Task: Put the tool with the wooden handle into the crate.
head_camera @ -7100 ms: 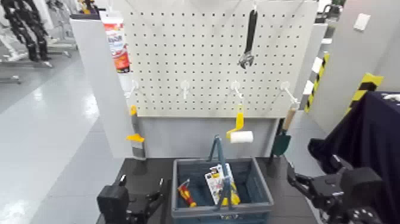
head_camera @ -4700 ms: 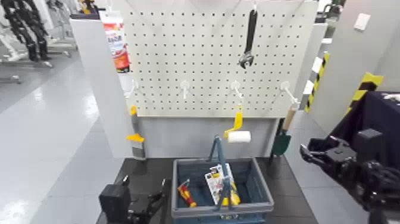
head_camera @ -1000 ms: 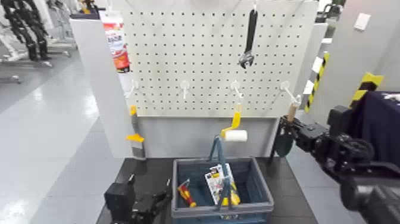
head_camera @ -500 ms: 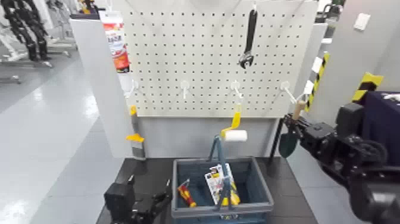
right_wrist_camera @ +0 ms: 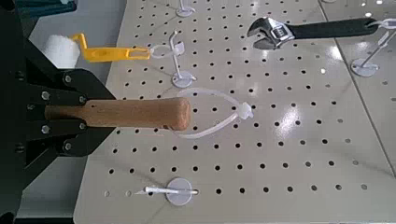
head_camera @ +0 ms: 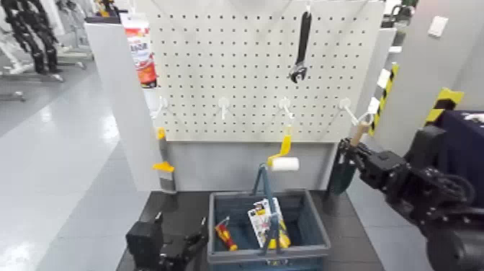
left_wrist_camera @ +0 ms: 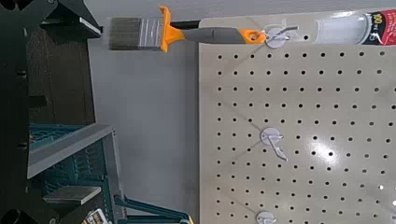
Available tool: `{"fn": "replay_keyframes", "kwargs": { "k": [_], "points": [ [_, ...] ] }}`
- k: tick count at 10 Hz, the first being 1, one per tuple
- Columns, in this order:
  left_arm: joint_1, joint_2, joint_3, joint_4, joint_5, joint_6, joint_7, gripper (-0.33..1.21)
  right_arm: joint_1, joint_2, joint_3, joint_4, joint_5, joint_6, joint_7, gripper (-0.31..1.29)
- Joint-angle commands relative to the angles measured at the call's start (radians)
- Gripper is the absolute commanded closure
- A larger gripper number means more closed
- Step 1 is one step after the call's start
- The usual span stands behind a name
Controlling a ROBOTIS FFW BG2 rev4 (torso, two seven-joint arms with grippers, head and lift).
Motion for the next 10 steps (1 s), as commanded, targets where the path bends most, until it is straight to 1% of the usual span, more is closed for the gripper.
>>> {"fn": "replay_keyframes", "kwargs": {
  "k": [1,3,5,8,10],
  "points": [
    [0.001,0.000,0.001,-0.001,0.000,-0.002,0.000,0.12,0.042,0.025,0.002,-0.044,-0.039,0.028,-0.002,1.13],
    [-0.001,0.000,0.001,-0.001,0.000,-0.003,-0.002,0.12,0.059,0.048,0.020,-0.047,-0.061,0.028,-0.002,1.13],
    [-0.004,0.002,-0.002,0.002,0.001,-0.003,-0.005,0.12,0.056,0.059,0.049,-0.018,-0.075,0.016,-0.003,1.13],
    [-0.005,0.005,-0.002,0.002,0.003,-0.008,-0.006,0.12,0.029,0.080,0.121,0.097,-0.121,-0.035,-0.005,1.13],
    [-0.007,0.006,-0.003,0.004,0.004,-0.011,-0.009,0.12,0.010,0.100,0.164,0.178,-0.141,-0.072,-0.005,1.13]
  ]
}}
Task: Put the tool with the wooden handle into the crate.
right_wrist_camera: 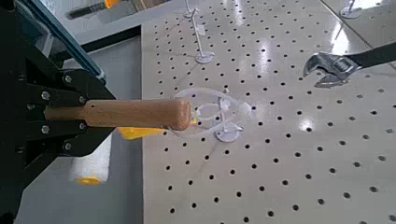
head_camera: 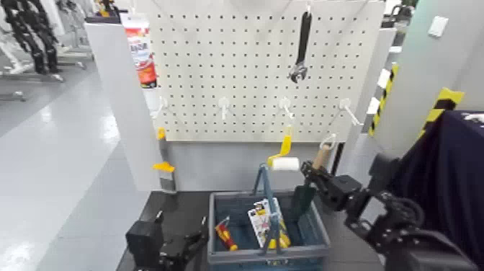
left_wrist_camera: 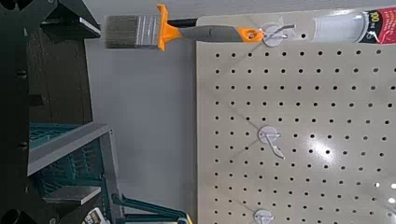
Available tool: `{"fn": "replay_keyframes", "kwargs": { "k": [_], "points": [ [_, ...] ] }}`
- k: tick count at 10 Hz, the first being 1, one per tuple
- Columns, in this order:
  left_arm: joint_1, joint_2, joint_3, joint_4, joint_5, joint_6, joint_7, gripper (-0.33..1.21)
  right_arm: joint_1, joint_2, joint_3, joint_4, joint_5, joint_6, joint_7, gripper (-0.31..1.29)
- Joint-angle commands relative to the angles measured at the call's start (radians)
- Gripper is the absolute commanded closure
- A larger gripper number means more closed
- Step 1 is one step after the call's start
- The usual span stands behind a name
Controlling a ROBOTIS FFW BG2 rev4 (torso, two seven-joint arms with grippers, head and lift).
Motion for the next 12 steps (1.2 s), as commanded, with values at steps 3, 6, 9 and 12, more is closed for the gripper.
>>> {"fn": "replay_keyframes", "kwargs": {
  "k": [3,6,9,12],
  "points": [
    [-0.003,0.002,-0.003,0.002,0.004,-0.004,-0.002,0.12,-0.043,0.024,0.092,0.168,-0.035,-0.034,0.002,1.13],
    [-0.003,0.000,-0.001,0.002,0.004,-0.004,-0.002,0.12,-0.054,0.026,0.123,0.205,-0.037,-0.014,-0.010,1.13],
    [0.000,-0.003,0.002,0.002,0.004,-0.006,-0.002,0.12,-0.057,0.024,0.135,0.203,-0.038,0.019,-0.020,1.11],
    [0.005,-0.004,0.006,0.001,0.004,-0.006,-0.002,0.12,-0.049,0.027,0.117,0.183,-0.032,0.058,-0.003,0.49]
  ]
}}
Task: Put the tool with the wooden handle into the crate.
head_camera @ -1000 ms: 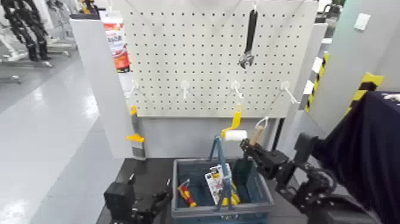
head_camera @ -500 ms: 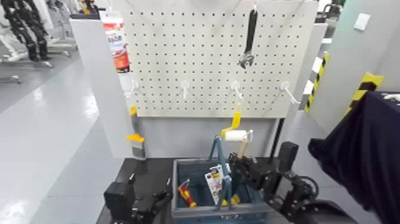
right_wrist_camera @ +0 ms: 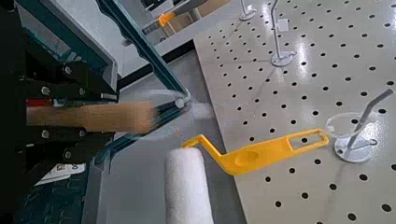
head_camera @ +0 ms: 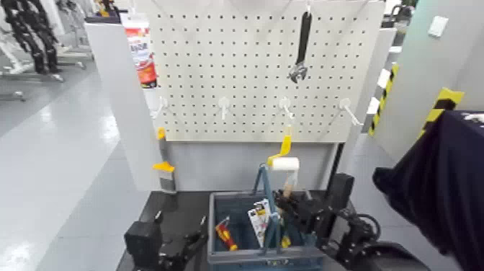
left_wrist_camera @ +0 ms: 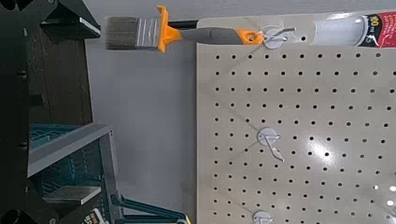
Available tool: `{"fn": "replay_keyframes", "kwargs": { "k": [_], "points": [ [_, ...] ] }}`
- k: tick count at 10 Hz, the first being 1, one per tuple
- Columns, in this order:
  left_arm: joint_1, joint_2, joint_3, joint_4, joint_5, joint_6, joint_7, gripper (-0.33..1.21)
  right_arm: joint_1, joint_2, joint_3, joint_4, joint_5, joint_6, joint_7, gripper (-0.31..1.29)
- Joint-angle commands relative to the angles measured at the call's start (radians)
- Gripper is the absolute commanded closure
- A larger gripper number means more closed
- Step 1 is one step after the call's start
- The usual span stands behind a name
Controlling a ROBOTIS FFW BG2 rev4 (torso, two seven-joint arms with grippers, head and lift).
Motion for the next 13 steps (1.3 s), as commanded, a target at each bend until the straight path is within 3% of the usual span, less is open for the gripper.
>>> {"fn": "replay_keyframes", "kwargs": {
  "k": [1,2,4,7,10,13],
  "points": [
    [0.003,-0.001,0.001,-0.002,0.000,0.000,0.000,0.12,0.015,0.006,-0.039,-0.037,0.036,0.024,0.007,0.22],
    [0.003,-0.002,0.003,-0.002,0.000,0.000,0.000,0.12,0.026,0.009,-0.058,-0.069,0.070,0.024,-0.006,0.04],
    [0.004,-0.004,0.003,-0.003,0.000,0.002,0.000,0.12,0.054,0.010,-0.090,-0.132,0.136,0.020,-0.039,0.07],
    [0.004,-0.004,0.003,-0.003,0.000,0.005,0.000,0.12,0.115,0.015,-0.124,-0.246,0.202,0.004,-0.106,0.07],
    [0.009,-0.005,0.006,-0.005,-0.002,0.005,0.000,0.12,0.254,0.029,-0.142,-0.396,0.254,-0.081,-0.286,0.07],
    [0.010,-0.005,0.007,-0.006,-0.002,0.006,0.002,0.12,0.354,0.047,-0.147,-0.485,0.335,-0.126,-0.381,0.07]
  ]
}}
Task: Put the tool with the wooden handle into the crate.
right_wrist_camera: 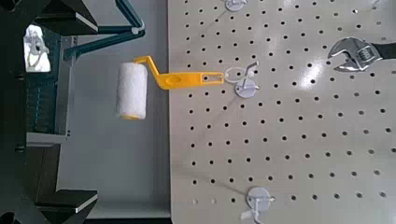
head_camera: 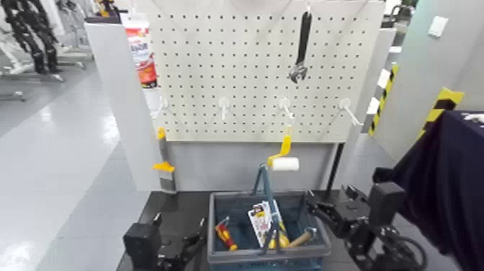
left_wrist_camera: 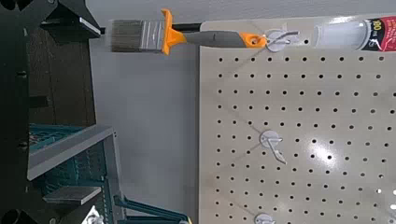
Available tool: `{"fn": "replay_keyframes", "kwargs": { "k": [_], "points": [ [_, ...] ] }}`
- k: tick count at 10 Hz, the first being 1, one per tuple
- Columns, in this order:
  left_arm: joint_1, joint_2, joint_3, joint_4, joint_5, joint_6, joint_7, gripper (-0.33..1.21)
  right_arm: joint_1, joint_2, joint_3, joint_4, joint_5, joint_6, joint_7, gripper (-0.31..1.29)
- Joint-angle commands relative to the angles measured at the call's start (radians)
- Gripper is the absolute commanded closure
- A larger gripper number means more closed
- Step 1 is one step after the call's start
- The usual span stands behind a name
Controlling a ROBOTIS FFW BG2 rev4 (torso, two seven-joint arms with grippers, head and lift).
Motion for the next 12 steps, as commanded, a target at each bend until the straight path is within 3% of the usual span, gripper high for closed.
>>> {"fn": "replay_keyframes", "kwargs": {
  "k": [1,5,12],
  "points": [
    [0.002,0.000,0.000,-0.002,0.000,-0.001,-0.001,0.12,0.072,0.014,-0.005,-0.066,0.061,-0.017,-0.031,0.07],
    [0.002,0.002,0.002,-0.002,0.000,-0.004,-0.001,0.12,0.183,0.060,-0.048,-0.118,0.116,-0.054,-0.040,0.08],
    [-0.002,0.006,-0.001,0.002,0.000,-0.009,-0.001,0.12,0.249,0.085,-0.054,-0.156,0.153,-0.086,0.002,0.10]
  ]
}}
